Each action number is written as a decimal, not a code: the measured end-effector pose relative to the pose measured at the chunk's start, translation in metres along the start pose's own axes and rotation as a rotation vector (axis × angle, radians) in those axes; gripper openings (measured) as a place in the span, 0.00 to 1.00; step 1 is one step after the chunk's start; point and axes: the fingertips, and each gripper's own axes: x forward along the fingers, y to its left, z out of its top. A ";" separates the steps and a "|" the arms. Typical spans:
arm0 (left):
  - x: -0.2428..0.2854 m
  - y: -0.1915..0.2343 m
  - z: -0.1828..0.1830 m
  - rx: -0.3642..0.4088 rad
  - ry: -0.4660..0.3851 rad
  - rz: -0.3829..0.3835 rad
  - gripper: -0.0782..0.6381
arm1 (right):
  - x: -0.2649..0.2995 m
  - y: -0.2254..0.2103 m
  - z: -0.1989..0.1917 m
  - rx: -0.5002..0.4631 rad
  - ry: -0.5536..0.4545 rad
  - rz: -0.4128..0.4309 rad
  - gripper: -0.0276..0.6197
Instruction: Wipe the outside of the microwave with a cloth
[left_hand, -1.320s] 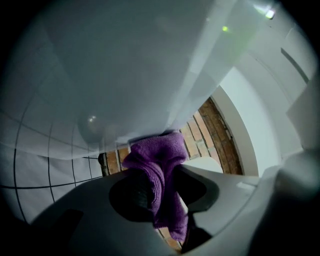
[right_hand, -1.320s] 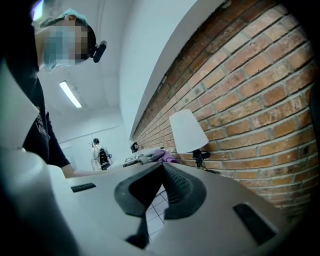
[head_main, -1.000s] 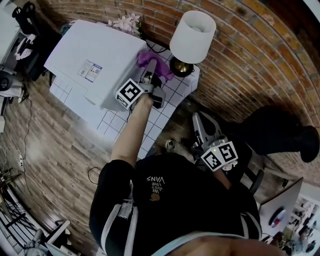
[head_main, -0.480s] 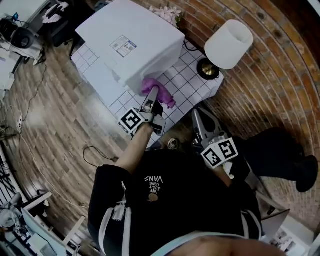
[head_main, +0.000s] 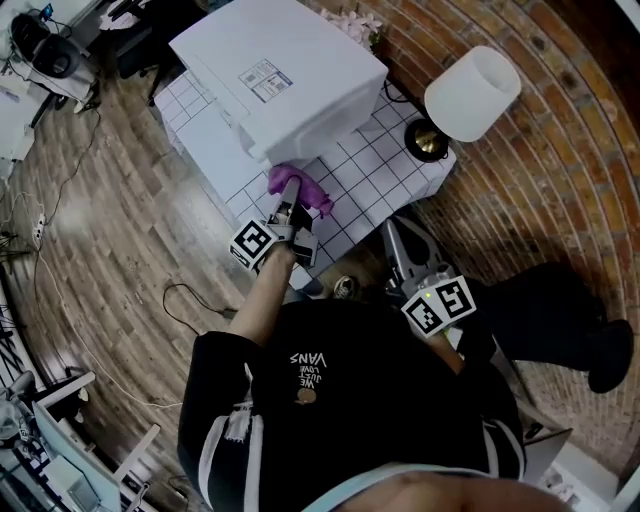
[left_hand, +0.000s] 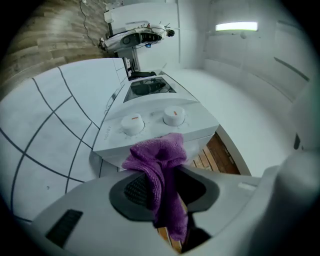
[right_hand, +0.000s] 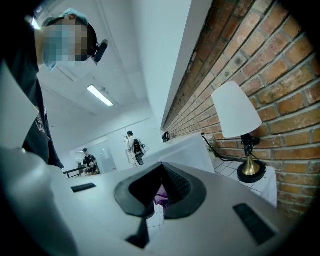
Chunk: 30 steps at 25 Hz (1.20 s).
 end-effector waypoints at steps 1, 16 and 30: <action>0.006 0.000 -0.001 -0.003 0.002 -0.005 0.29 | -0.002 -0.001 0.000 -0.001 -0.002 -0.009 0.04; 0.142 -0.005 -0.073 -0.026 0.119 -0.056 0.29 | -0.062 -0.067 0.011 0.032 -0.048 -0.296 0.04; 0.231 -0.005 -0.127 -0.011 0.202 -0.060 0.29 | -0.092 -0.097 0.011 0.067 -0.059 -0.451 0.04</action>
